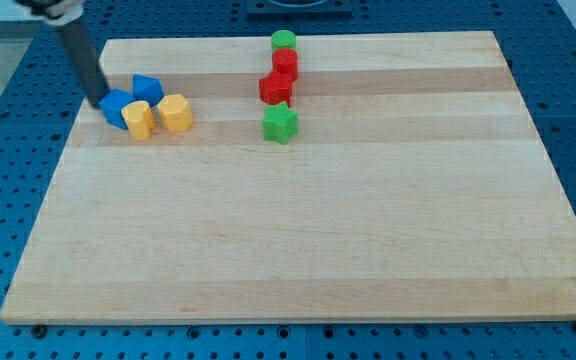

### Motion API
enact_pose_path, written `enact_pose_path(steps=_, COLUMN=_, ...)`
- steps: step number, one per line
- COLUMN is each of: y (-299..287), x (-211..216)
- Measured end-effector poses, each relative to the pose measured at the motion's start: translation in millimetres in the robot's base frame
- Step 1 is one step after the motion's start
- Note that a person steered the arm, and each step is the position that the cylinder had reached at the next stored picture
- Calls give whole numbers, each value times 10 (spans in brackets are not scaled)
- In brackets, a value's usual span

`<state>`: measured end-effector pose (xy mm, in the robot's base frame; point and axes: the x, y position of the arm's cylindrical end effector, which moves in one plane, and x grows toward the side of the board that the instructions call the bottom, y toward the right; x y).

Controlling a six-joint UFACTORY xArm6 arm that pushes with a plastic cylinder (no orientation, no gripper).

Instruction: Slide the red star towards the center

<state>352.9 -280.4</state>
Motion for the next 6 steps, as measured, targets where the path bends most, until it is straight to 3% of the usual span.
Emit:
enact_pose_path(steps=1, y=73, x=447)
enact_pose_path(steps=2, y=25, x=500)
enact_pose_path(steps=4, y=595, x=520)
enact_pose_path(steps=6, y=304, x=431)
